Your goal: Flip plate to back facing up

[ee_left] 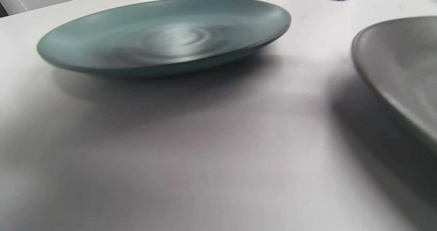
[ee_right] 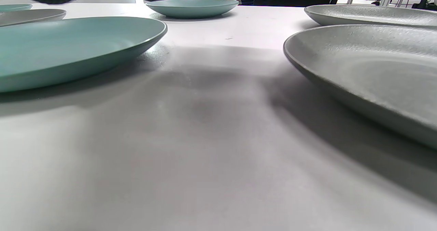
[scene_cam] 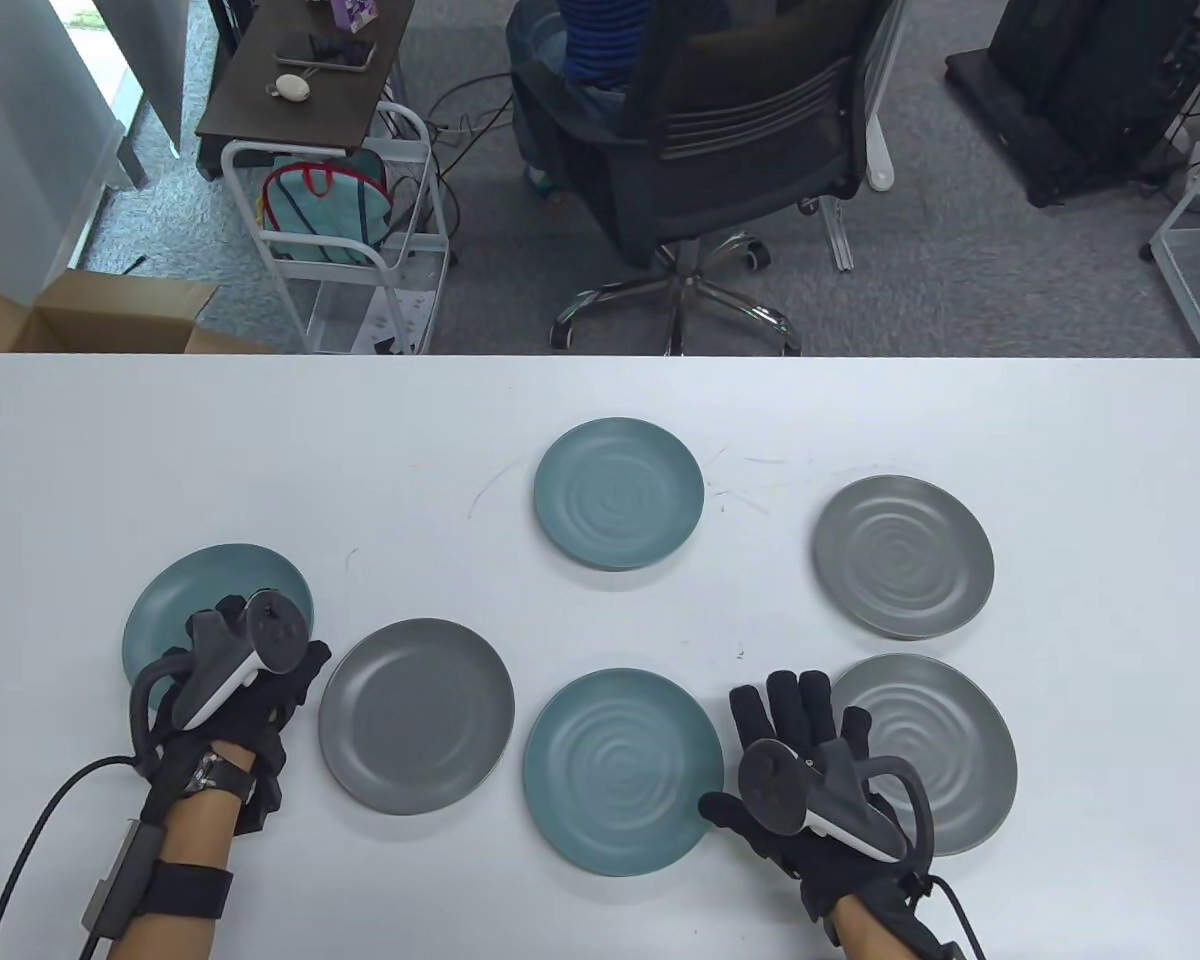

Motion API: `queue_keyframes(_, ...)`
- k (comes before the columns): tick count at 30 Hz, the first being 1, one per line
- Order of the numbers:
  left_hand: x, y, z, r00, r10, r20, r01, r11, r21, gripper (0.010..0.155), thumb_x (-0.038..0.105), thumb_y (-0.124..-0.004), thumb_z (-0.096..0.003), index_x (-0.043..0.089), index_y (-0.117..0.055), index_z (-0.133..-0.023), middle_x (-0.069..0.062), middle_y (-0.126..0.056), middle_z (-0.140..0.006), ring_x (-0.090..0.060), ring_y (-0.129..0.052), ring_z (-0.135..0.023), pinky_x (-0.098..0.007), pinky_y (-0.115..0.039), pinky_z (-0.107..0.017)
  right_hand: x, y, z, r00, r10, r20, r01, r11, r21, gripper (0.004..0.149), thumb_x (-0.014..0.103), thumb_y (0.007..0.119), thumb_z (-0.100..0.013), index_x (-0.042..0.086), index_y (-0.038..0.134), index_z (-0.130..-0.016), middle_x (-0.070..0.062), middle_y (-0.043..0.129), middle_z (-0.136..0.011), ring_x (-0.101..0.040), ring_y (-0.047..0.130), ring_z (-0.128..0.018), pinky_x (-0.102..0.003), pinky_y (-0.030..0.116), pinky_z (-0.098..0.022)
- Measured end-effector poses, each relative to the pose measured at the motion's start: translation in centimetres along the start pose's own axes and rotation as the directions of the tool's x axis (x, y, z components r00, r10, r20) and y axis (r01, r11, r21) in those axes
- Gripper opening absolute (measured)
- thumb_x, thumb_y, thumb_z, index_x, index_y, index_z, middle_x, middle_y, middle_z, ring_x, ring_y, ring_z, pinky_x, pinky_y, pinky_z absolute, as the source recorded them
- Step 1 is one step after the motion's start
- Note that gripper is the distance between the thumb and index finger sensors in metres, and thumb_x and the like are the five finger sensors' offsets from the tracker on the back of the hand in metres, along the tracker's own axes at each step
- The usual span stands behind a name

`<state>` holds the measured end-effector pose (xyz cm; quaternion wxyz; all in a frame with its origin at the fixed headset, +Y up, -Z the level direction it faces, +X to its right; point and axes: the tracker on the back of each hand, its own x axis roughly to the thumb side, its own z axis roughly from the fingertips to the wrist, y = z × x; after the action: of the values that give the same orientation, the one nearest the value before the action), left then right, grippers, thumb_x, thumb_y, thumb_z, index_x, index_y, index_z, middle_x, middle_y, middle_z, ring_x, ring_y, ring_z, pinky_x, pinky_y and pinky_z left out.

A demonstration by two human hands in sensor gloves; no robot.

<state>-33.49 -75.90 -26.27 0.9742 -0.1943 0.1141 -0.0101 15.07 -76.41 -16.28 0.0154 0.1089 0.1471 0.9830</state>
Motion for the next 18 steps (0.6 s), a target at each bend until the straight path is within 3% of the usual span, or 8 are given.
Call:
queue_keyframes(8, -0.3, -1.3, -0.5, 1.0, -0.001, -0.023, 0.0, 0.998, -0.06, 0.082, 0.065, -0.056, -0.0553, 0.018, -0.037, -0.119, -0.019, -0.041, -0.12, -0.05, -0.051, -0.113, -0.067, -0.054, -0.075, 0.0, 0.0, 0.0, 1.0, -0.001, 0.005, 0.001, 1.0, -0.004, 0.097, 0.071, 0.06, -0.045, 0.018, 0.017, -0.114, -0.022, 0.015, -0.119, -0.048, 0.013, -0.108, -0.073, 0.026, -0.074)
queue_keyframes(18, 0.2, -2.0, -0.7, 0.999, -0.033, -0.04, 0.03, 0.997, -0.067, 0.079, 0.061, -0.061, -0.056, 0.017, -0.041, -0.118, -0.02, -0.046, -0.117, -0.049, -0.06, -0.109, -0.064, -0.061, -0.074, 0.1, 0.0, 0.1, 1.0, -0.001, 0.01, 0.001, 1.0, -0.005, 0.097, 0.071, 0.06, -0.045, 0.018, 0.017, -0.114, -0.022, 0.015, -0.119, -0.048, 0.013, -0.108, -0.073, 0.026, -0.074)
